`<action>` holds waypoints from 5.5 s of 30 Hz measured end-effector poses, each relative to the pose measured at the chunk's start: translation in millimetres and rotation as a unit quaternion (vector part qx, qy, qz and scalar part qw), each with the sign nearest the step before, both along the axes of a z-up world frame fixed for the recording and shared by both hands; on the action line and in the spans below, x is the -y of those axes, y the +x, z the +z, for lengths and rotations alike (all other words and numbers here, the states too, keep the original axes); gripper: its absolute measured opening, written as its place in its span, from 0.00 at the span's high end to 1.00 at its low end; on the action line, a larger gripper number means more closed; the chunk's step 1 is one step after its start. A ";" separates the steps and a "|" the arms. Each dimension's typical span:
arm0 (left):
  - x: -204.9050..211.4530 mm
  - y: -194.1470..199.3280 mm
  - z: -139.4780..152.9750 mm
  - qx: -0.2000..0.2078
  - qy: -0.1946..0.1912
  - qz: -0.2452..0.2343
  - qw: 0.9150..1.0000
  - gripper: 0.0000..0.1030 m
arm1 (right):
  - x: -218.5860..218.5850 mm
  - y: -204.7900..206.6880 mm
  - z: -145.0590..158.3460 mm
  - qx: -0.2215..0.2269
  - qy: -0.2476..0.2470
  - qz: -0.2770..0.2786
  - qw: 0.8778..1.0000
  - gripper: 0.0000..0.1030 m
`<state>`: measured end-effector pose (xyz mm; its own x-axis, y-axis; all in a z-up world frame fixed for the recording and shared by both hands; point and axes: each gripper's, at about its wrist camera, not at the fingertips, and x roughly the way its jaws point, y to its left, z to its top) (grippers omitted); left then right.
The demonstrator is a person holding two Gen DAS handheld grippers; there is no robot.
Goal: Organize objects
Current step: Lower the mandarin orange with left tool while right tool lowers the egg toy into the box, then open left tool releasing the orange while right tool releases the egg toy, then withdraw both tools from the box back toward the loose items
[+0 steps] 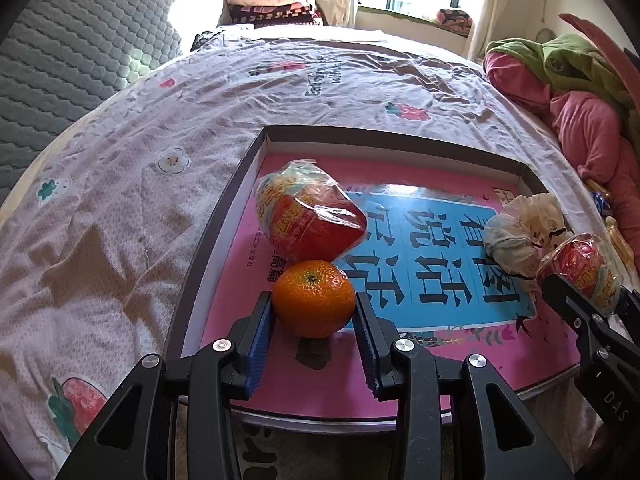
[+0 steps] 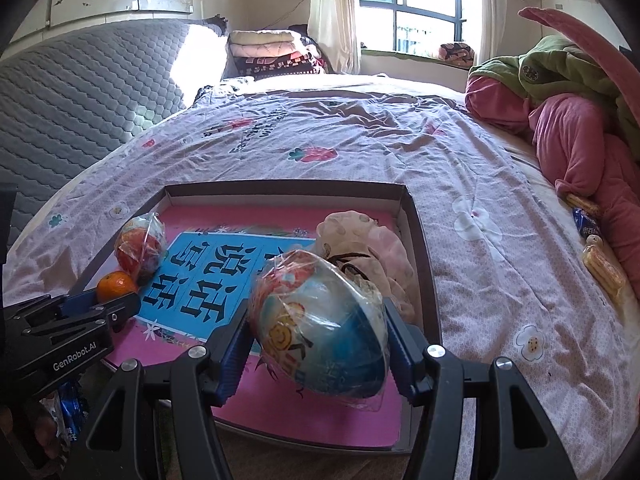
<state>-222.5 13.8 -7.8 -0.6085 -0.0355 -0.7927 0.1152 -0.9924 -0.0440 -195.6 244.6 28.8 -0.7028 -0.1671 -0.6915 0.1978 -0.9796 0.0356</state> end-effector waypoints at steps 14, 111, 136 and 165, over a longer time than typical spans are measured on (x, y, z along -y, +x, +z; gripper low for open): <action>-2.8 -3.2 -0.6 -0.002 -0.004 -0.011 1.000 0.61 | -11.7 6.9 -3.7 0.005 -0.012 -0.017 1.000 0.41; 12.5 63.3 60.9 -0.104 -0.001 -0.045 0.994 0.32 | 11.0 47.4 43.0 -0.067 0.023 -0.001 0.997 0.23; 27.2 111.1 84.9 -0.149 -0.012 -0.029 0.988 0.31 | 18.5 86.6 79.3 -0.134 0.023 0.017 0.991 0.23; 29.0 142.3 69.3 -0.126 0.002 -0.049 0.991 0.31 | 7.4 116.4 81.2 -0.133 0.008 0.039 0.990 0.23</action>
